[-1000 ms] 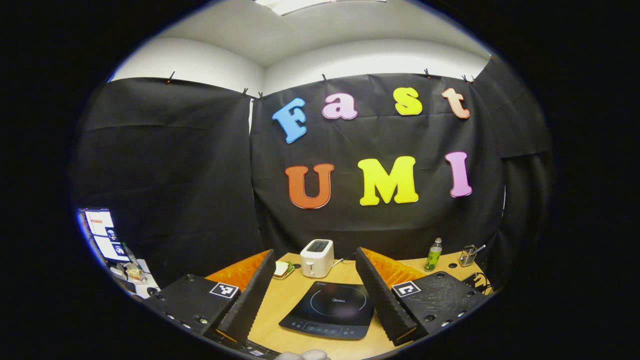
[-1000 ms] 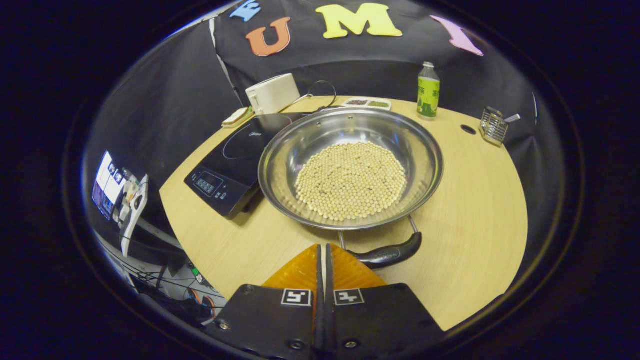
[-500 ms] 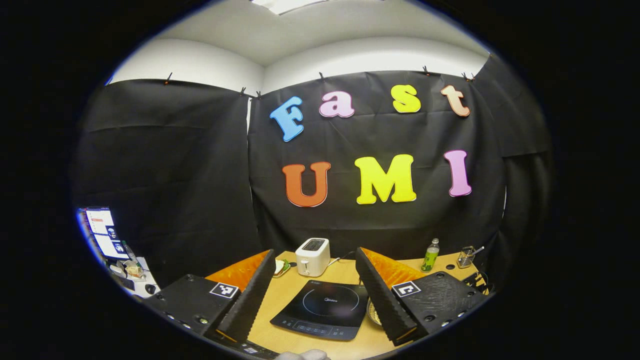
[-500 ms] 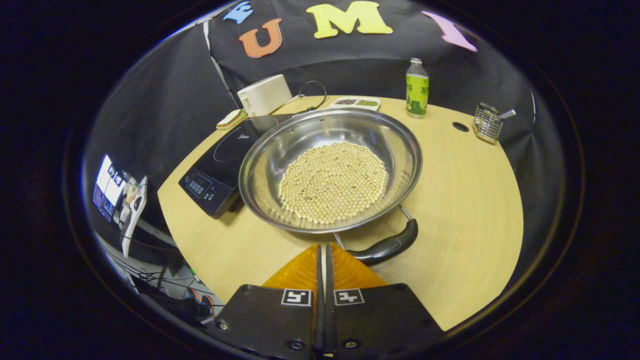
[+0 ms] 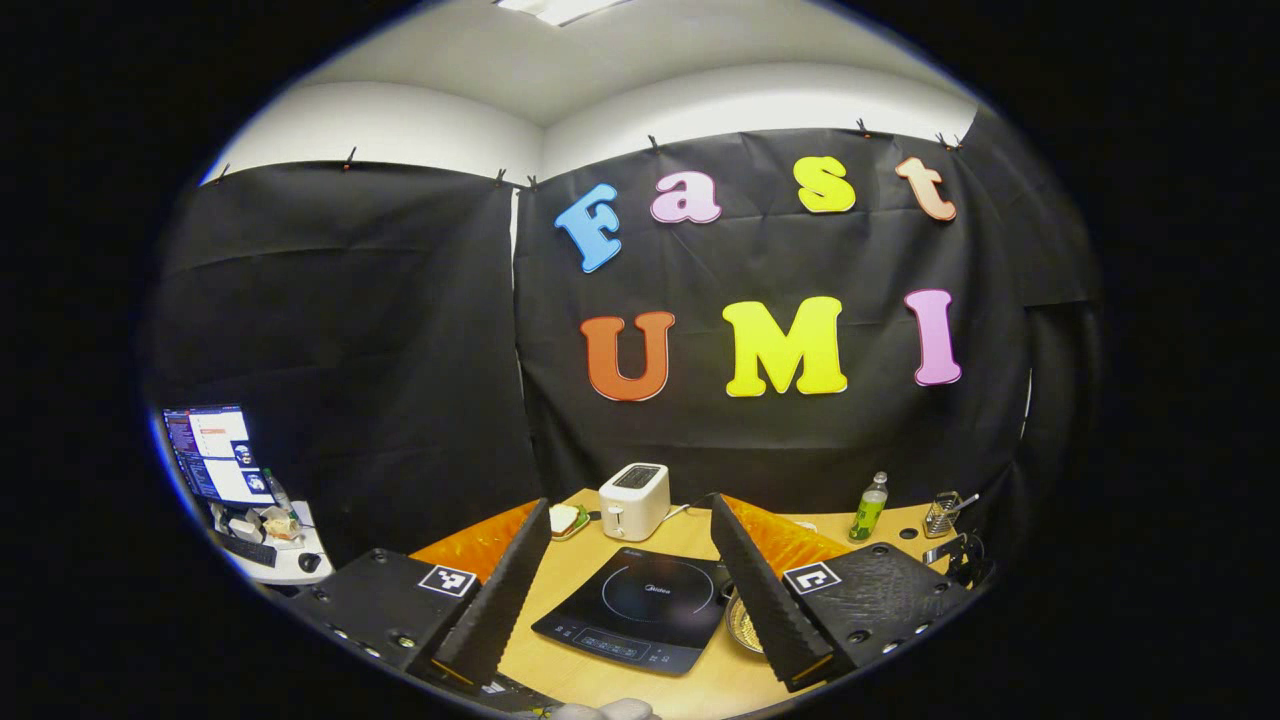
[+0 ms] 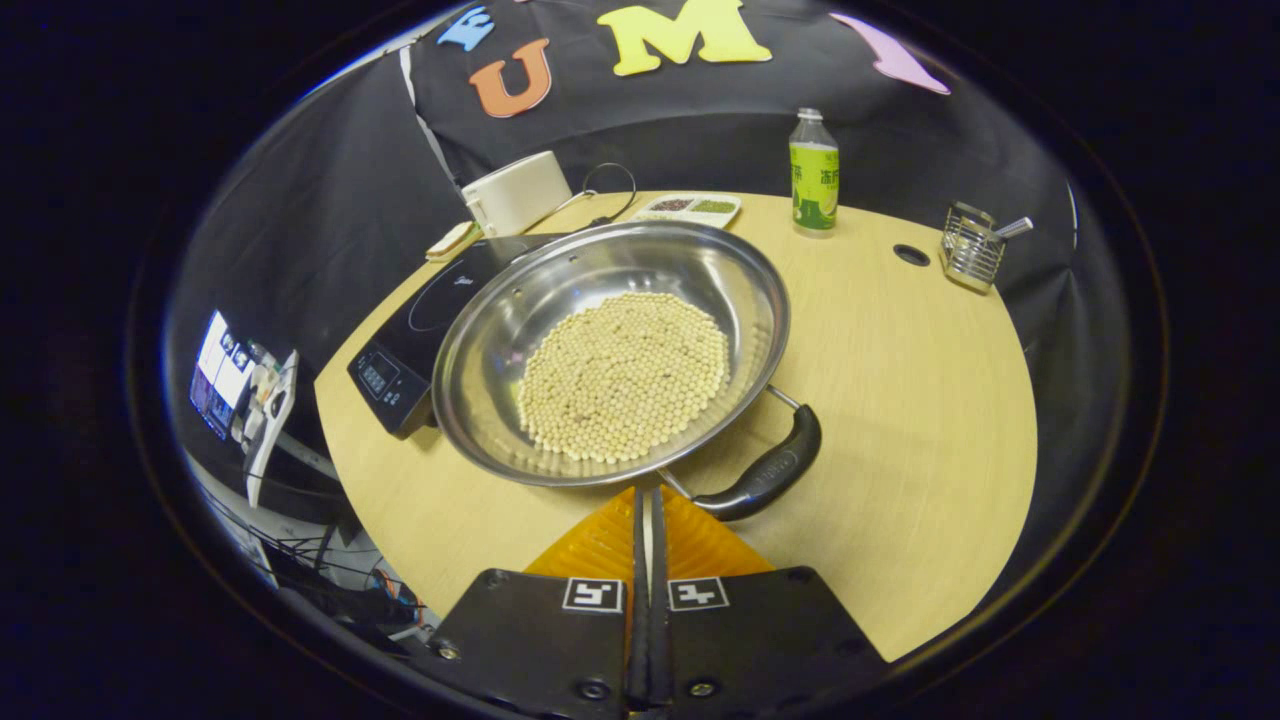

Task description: First push the handle of the pot to place it horizontally, then grasp the pot with both hands and set it on the induction cooktop.

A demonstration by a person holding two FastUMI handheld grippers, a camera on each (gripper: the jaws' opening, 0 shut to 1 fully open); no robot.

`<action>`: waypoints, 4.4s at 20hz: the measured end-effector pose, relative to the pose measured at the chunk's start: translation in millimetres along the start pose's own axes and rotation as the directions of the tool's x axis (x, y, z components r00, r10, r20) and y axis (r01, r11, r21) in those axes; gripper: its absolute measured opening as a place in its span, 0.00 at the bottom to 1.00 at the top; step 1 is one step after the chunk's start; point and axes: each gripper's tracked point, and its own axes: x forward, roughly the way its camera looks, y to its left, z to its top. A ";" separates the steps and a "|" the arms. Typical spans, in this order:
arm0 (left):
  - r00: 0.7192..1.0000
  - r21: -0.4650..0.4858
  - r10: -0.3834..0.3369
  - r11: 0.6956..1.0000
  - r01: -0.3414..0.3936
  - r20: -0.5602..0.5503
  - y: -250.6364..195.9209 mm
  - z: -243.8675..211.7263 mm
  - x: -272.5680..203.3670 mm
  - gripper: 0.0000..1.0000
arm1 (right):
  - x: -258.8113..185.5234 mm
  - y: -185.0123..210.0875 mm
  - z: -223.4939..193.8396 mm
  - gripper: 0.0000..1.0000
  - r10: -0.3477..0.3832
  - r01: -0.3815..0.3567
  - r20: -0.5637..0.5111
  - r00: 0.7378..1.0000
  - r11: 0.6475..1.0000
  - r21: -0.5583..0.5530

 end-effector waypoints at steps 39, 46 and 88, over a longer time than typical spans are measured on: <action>0.823 -0.091 -0.495 0.867 0.490 -0.279 -71.8 -179.8 117.8 0.96 | -110.0 -23.9 -1.6 0.62 -0.364 0.322 0.138 0.921 0.911 0.257; 0.728 -0.168 -0.530 0.842 0.513 -0.434 -117.7 -265.1 141.4 0.96 | -57.9 -47.9 33.6 0.92 -0.340 0.297 0.118 0.933 0.913 0.281; 0.665 0.034 -0.385 0.850 0.525 -0.640 -156.2 -333.7 214.7 0.60 | 10.2 -61.8 70.9 0.62 -0.275 0.276 -0.036 0.961 0.931 0.238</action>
